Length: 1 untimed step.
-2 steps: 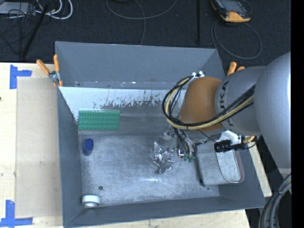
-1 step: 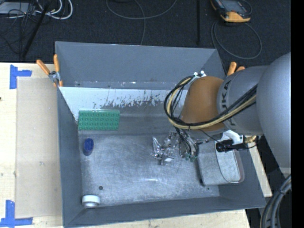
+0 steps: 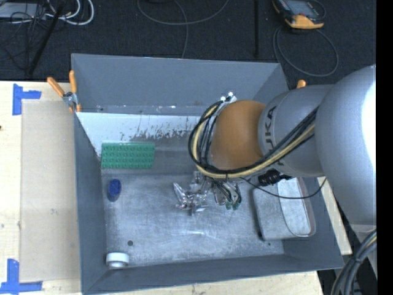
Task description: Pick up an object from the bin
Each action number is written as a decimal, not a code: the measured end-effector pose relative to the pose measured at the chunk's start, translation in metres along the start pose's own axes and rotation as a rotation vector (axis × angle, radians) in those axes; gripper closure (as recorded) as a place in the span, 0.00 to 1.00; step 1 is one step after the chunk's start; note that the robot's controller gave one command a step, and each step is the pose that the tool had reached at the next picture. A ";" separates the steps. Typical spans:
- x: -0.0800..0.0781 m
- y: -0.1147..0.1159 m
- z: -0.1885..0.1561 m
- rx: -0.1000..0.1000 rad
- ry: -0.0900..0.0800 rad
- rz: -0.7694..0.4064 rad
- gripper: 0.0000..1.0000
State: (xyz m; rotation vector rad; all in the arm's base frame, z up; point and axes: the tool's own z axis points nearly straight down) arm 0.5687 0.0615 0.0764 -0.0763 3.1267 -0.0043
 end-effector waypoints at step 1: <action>-0.002 -0.008 -0.149 -0.003 0.005 0.008 1.00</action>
Offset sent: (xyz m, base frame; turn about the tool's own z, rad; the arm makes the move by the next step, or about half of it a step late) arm -0.0019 -0.0082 0.1449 0.0070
